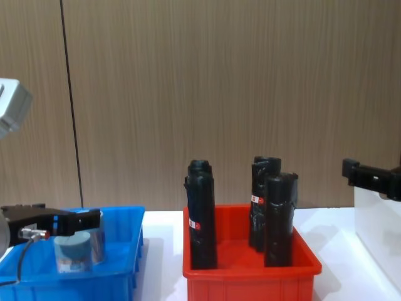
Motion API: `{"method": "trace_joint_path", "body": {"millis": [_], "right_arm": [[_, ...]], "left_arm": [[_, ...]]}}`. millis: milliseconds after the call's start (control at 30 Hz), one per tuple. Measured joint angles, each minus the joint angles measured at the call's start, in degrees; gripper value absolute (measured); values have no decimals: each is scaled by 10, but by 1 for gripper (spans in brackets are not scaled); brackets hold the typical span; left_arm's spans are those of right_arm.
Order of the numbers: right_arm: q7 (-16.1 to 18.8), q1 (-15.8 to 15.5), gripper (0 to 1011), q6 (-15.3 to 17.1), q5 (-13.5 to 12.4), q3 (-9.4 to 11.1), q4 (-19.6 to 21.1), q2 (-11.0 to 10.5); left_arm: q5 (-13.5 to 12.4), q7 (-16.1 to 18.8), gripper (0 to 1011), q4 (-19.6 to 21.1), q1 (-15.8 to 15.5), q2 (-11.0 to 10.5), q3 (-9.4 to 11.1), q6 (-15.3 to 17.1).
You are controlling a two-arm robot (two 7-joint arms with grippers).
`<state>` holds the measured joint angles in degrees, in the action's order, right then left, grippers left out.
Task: Pick the cotton swabs from the blue box and place them into the white box.
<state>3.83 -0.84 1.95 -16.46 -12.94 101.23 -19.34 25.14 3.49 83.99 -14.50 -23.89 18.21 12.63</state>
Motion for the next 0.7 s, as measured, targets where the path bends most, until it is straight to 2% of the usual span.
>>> {"method": "trace_joint_path", "body": {"millis": [400, 700], "right_arm": [[0, 0, 1002, 0, 0, 0, 0, 0], [0, 0, 1002, 0, 0, 0, 0, 0]], "left_arm": [[-2, -36, 1004, -56, -26, 9, -6, 2], [-5, -45, 1004, -80, -37, 13, -9, 4]]}}
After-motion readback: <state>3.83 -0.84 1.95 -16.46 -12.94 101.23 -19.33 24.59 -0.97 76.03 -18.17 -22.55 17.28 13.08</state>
